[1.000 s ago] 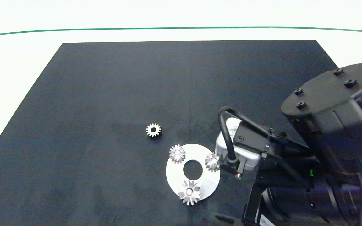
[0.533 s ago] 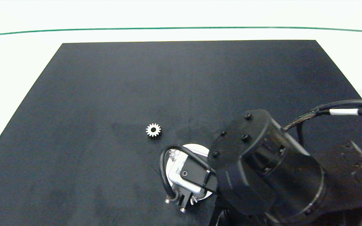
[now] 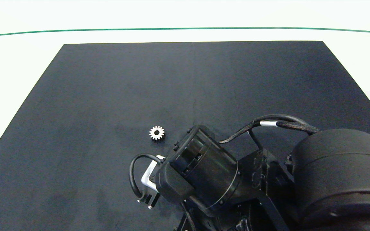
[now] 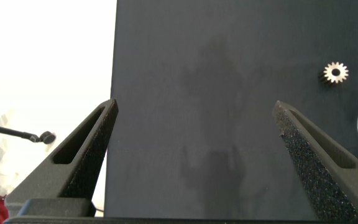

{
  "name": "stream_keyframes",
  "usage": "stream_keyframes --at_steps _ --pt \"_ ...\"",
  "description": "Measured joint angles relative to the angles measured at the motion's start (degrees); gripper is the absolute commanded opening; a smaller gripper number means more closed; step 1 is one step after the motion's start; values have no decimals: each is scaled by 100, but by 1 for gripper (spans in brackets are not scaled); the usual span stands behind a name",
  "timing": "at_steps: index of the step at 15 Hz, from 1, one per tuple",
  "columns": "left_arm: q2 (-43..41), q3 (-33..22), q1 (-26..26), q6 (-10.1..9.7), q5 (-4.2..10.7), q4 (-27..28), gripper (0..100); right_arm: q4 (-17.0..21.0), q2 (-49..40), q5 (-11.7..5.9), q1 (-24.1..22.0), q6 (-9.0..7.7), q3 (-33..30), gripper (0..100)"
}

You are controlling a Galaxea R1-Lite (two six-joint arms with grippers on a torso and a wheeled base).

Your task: Remove an incorrectly installed larger gear and replace it with the correct smaller gear

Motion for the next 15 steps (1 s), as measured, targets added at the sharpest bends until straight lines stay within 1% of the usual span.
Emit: stream_keyframes --at_steps 3,6,13,14,15 --pt "-2 0 0 0 1 -6 100 599 143 1 -180 -30 -328 100" --pt "-11 0 0 0 1 -2 100 651 201 0 -295 -24 -452 100" --pt "-38 -7 0 9 1 -9 100 651 455 0 -257 4 -439 100" --pt "-44 -10 0 7 4 -9 100 649 486 -41 -257 4 -430 100" --pt "-49 -10 0 9 1 -9 100 651 521 -121 -260 6 -428 100"
